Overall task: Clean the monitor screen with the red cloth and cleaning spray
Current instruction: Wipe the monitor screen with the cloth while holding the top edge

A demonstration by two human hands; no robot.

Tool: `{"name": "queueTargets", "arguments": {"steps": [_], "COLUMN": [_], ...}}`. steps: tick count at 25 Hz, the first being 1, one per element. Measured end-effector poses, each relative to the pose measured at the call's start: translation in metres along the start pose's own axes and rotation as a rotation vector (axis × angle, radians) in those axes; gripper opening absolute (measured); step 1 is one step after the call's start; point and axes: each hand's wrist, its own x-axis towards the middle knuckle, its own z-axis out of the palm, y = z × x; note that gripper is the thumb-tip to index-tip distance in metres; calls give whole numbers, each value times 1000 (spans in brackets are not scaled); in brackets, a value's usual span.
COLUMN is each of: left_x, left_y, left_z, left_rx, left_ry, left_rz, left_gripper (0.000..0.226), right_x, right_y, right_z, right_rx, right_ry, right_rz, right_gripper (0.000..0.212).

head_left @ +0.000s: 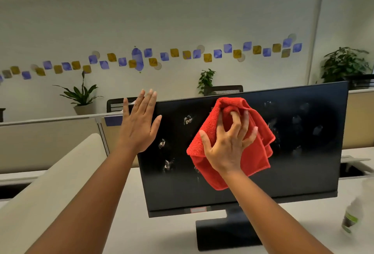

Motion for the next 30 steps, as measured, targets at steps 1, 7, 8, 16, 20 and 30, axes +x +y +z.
{"name": "queueTargets", "arguments": {"steps": [1, 7, 8, 16, 20, 30], "left_x": [1, 1, 1, 0, 1, 3], "left_y": [0, 3, 2, 3, 3, -5], "left_z": [1, 7, 8, 5, -1, -11], "left_rx": [-19, -120, -137, -210, -159, -256], "left_ry": [9, 64, 68, 72, 32, -61], "left_rz": [-7, -41, -43, -44, -27, -49], "left_gripper": [62, 59, 62, 73, 64, 62], "right_x": [0, 15, 17, -30, -35, 6], "right_y": [5, -21, -28, -27, -1, -68], "right_z": [6, 30, 33, 53, 45, 50], "right_rx": [-15, -33, -40, -197, -200, -128], "right_ry": [-26, 58, 65, -43, -22, 9], "right_rz": [-34, -31, -52, -561, -531, -434], "right_gripper": [78, 83, 81, 75, 72, 69]}}
